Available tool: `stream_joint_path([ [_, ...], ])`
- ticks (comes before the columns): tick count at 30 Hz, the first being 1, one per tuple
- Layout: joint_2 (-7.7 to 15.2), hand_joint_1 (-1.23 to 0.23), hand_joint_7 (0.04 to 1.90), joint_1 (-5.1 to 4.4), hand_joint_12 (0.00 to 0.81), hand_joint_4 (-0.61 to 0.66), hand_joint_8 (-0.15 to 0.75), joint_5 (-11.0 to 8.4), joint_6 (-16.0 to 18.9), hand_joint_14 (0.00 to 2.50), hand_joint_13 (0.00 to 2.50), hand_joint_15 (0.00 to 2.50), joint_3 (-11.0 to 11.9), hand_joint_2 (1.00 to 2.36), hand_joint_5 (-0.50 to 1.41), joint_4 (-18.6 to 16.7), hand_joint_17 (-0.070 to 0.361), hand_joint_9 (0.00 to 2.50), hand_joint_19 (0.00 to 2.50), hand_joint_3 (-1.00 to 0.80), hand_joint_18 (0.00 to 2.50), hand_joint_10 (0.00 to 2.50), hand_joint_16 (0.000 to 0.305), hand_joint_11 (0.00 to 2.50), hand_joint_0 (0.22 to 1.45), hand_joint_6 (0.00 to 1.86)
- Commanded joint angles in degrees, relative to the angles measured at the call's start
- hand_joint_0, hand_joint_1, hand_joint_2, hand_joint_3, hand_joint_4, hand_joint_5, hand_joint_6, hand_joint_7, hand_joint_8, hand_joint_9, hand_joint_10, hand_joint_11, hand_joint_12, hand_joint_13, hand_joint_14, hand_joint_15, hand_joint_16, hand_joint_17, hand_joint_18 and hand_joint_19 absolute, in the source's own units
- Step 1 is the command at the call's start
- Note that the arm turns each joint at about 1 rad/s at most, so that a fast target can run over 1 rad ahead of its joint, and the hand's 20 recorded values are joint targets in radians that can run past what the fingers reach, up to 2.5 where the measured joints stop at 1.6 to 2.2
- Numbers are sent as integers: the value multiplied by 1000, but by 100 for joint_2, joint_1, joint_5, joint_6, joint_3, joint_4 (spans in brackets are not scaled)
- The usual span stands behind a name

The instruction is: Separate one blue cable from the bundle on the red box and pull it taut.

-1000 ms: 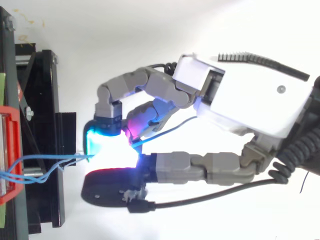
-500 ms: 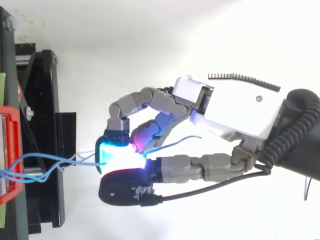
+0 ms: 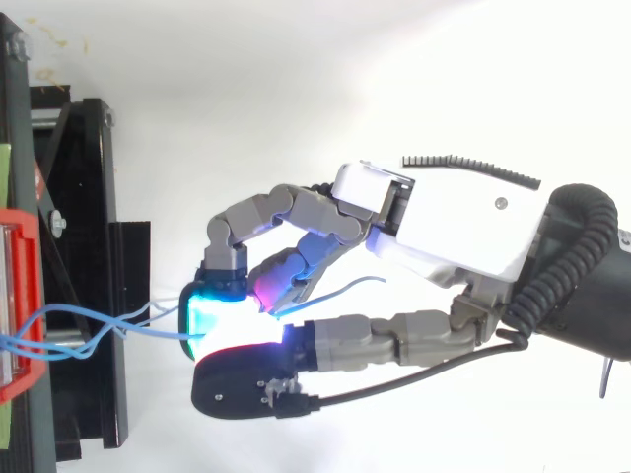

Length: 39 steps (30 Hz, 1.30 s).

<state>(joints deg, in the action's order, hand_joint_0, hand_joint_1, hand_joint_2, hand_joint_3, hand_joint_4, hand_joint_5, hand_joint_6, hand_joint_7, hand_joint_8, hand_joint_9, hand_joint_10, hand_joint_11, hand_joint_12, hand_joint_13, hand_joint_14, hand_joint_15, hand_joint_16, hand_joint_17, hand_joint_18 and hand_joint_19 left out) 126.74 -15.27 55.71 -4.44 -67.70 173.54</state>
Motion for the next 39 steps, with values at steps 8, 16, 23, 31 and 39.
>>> stream_joint_path([
  [8,0,-781,1391,-2,451,-105,389,-17,-13,11,848,432,3,1049,-137,4,123,1041,473,82,908,11,55,866,646,937],
  [16,0,-779,1374,-2,446,-107,388,-17,-13,12,841,431,3,1072,-136,4,124,1042,466,72,902,11,55,868,640,938],
  [23,0,-776,1364,-2,448,-107,389,-17,-13,11,848,433,-6,1087,-136,4,124,1053,459,68,886,11,55,882,634,938],
  [31,0,-772,1339,-2,448,-106,395,-17,-13,11,852,436,-6,1146,-134,13,126,1065,449,44,880,8,56,886,615,939],
  [39,0,-773,1338,-2,446,-103,392,-17,-13,11,868,437,-6,1153,-134,13,125,1076,456,42,880,11,56,882,613,938],
])
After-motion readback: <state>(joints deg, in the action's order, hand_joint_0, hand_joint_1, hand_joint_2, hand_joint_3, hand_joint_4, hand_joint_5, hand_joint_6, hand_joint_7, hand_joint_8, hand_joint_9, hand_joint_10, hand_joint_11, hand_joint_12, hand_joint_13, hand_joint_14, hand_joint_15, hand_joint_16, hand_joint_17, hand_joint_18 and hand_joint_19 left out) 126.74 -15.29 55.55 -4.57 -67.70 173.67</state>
